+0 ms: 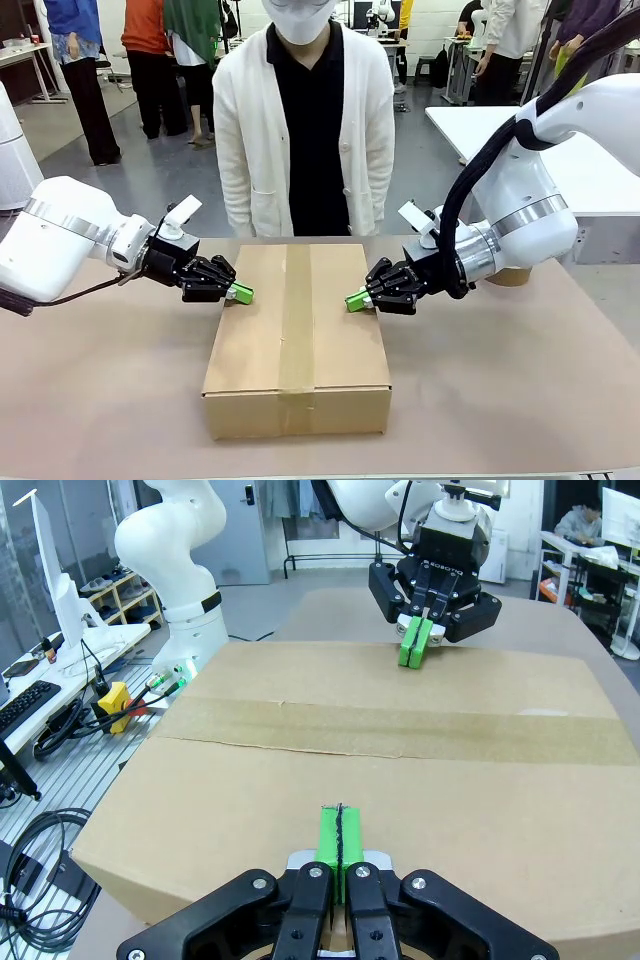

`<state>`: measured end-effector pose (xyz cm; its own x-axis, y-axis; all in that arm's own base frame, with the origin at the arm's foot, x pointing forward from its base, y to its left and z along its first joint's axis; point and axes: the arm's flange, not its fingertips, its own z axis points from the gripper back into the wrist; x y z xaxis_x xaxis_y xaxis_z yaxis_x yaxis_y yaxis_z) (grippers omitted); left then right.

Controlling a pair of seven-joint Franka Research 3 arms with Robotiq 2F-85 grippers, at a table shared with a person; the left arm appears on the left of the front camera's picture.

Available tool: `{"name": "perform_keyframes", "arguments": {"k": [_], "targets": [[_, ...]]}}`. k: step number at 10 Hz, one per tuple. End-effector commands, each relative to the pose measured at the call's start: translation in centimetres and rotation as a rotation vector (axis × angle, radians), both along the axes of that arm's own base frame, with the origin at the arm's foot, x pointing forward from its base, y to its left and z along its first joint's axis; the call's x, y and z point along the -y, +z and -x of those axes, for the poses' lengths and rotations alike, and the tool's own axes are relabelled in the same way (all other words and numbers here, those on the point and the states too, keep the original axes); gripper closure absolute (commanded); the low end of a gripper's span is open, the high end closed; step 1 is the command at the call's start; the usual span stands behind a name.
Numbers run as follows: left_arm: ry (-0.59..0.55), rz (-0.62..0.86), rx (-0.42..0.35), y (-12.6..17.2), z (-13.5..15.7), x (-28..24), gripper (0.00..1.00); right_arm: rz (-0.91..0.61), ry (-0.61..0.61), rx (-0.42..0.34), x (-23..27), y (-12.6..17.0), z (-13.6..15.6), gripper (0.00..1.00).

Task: Wrap the clocks to prevent damage.
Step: After the human seals the box with tape, release both hands from the side flaps of the Package Box.

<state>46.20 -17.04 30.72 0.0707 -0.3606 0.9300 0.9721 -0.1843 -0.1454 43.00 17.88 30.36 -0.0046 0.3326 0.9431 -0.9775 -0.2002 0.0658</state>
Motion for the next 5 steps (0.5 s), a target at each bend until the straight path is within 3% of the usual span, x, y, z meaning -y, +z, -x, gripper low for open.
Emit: {"name": "perform_keyframes", "arguments": {"k": [1,5], "targets": [[0.011,0.001,-0.003,-0.27,-0.09,0.13,1.0,0.007,-0.001,-0.001,-0.14,-0.22,0.07,0.99],[0.011,0.001,-0.003,-0.27,-0.09,0.13,1.0,0.007,-0.001,-0.001,-0.14,-0.22,0.07,0.99]]}}
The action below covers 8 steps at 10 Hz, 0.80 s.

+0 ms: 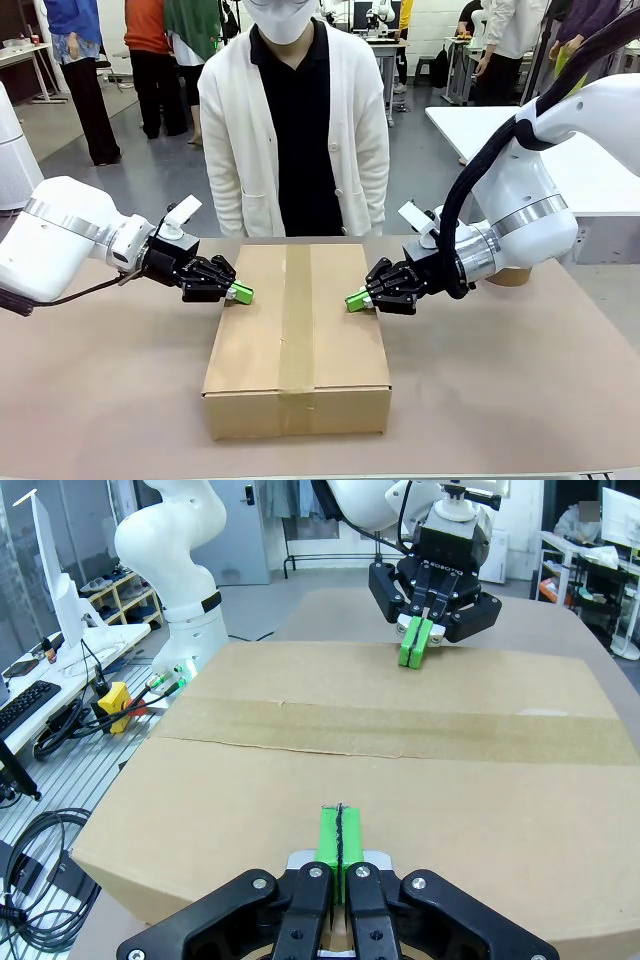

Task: Wrap the clocks to prevent damage.
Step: After the human seals the box with tape, release both hands from the side flaps of the Package Box.

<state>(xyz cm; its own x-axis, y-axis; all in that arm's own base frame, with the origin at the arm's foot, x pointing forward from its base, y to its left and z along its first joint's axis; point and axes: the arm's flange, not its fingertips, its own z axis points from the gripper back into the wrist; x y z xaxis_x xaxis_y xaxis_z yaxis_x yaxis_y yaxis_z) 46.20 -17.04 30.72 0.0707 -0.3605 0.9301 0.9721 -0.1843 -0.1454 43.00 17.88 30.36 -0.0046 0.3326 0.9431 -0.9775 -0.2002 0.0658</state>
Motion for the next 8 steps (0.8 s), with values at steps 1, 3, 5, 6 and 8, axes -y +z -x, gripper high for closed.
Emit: {"name": "perform_keyframes", "arguments": {"k": [1,3,5,6,8], "targets": [[0.0,0.0,0.0,0.0,0.0,0.0,1.0,0.0,0.0,0.0,0.0,0.0,0.0,0.99],[0.021,-0.145,0.013,4.9,1.4,-1.5,1.0,0.103,-0.027,0.091,1.1,5.6,2.1,0.99],[0.032,-0.25,0.022,12.2,3.4,-3.5,1.0,0.224,-0.093,0.101,3.0,13.0,5.0,0.99],[0.091,-0.292,0.052,15.7,4.9,-5.1,1.0,0.255,-0.166,0.093,5.0,16.7,6.5,0.99],[0.181,-0.359,0.087,20.9,7.7,-8.2,1.0,0.338,-0.354,0.097,9.2,22.6,10.1,0.99]]}}
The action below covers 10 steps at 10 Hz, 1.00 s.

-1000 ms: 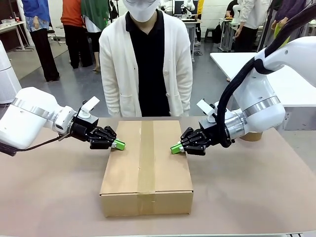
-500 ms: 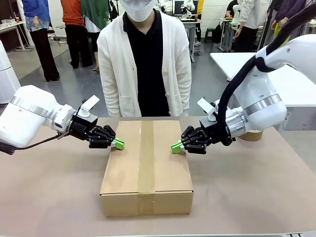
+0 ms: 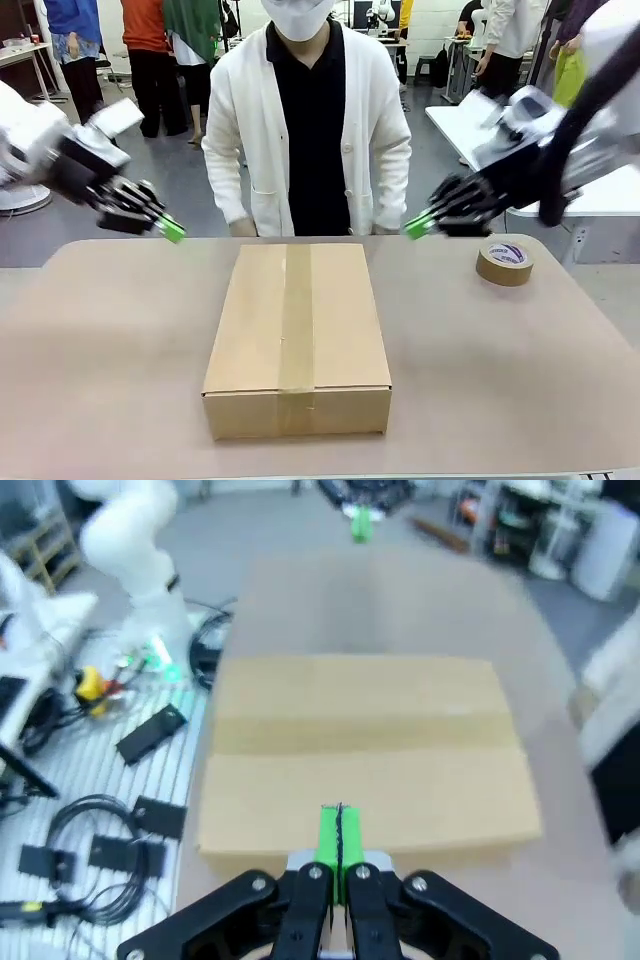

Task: Wrap the clocks to prevent damage.
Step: After the human seals the box with tape, release both hands from the side flaps of the Package Box.

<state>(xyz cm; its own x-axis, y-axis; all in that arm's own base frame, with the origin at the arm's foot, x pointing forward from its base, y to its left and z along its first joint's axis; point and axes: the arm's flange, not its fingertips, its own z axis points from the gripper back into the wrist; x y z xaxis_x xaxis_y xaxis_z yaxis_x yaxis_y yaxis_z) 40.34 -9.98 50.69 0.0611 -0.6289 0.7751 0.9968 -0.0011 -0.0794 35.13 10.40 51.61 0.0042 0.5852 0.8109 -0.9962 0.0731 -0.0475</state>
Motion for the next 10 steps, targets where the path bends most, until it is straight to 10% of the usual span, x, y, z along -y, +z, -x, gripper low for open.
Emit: {"name": "perform_keyframes", "arguments": {"k": [1,10], "targets": [[0.083,-0.034,0.008,2.7,3.5,-2.6,1.0,0.059,-0.167,0.005,3.2,3.4,4.6,0.99],[0.119,-0.029,0.055,5.7,4.4,-4.6,1.0,0.06,-0.218,0.054,4.9,6.3,6.3,0.99]]}}
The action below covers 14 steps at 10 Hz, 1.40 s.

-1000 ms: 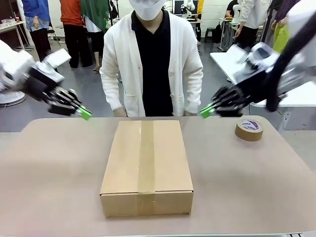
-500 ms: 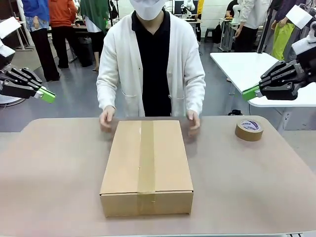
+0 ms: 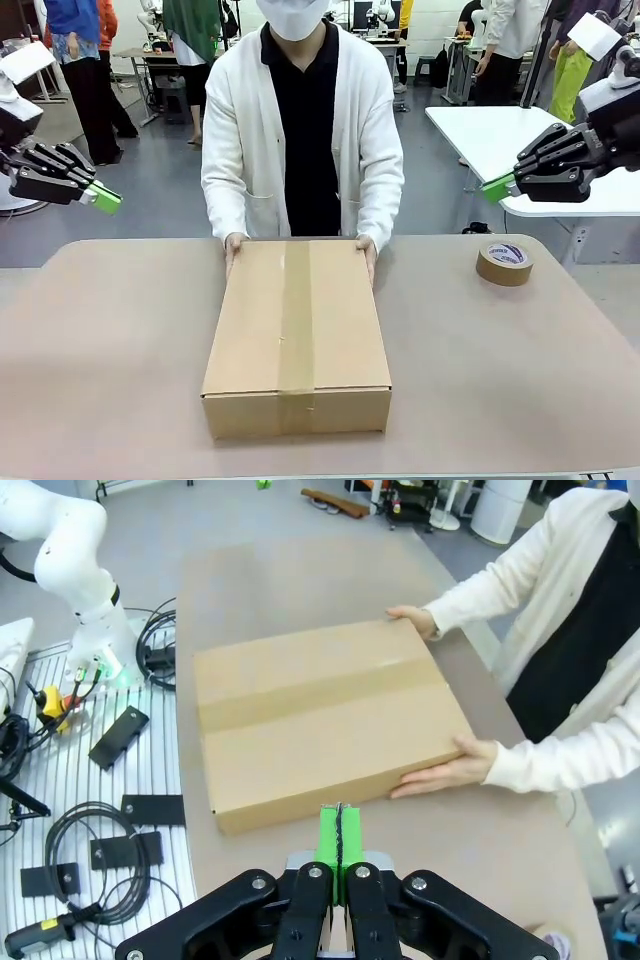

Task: Wrap the clocks to prevent damage.
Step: After the human seals the box with tape, release both hands from the side flaps of the Package Box.

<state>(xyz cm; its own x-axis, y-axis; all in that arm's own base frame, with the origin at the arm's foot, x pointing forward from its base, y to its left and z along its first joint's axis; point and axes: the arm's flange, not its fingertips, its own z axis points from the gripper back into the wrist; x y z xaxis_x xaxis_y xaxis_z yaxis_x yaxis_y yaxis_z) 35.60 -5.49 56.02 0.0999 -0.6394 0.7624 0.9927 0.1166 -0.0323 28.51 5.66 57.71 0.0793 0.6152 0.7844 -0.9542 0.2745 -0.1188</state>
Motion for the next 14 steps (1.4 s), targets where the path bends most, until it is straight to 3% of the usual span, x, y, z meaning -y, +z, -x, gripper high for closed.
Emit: {"name": "perform_keyframes", "arguments": {"k": [1,7,8,9,10,11,12,13,14], "targets": [[0.003,-0.004,0.009,0.3,-0.4,-0.1,1.0,0.01,-0.009,-0.011,0.2,0.2,-0.3,0.99],[0.002,0.001,0.004,0.2,0.0,-0.1,1.0,0.01,-0.009,-0.011,0.2,0.2,-0.3,0.99],[0.035,-0.006,0.015,0.3,0.9,-0.2,0.41,-0.003,0.002,0.001,0.0,0.0,0.0,0.68],[0.037,-0.042,-0.006,1.0,0.2,-0.5,0.4,-0.013,-0.014,0.008,0.1,0.3,0.1,0.39],[0.046,-0.043,-0.018,0.8,0.5,-0.7,0.0,-0.014,-0.01,0.006,0.1,0.2,0.5,0.08],[0.059,-0.045,-0.021,0.5,0.9,-0.5,0.0,-0.007,-0.004,-0.003,0.1,-0.1,0.9,0.0],[0.053,-0.05,-0.027,0.8,0.6,-0.6,0.0,-0.012,0.006,-0.001,0.0,0.1,1.0,0.0],[0.057,-0.054,-0.033,0.8,0.5,-0.7,0.16,-0.012,0.001,0.0,0.1,0.3,1.1,0.0],[0.067,-0.052,-0.033,0.6,0.7,-0.6,0.07,-0.006,0.007,-0.003,0.2,0.2,1.3,0.05]]}}
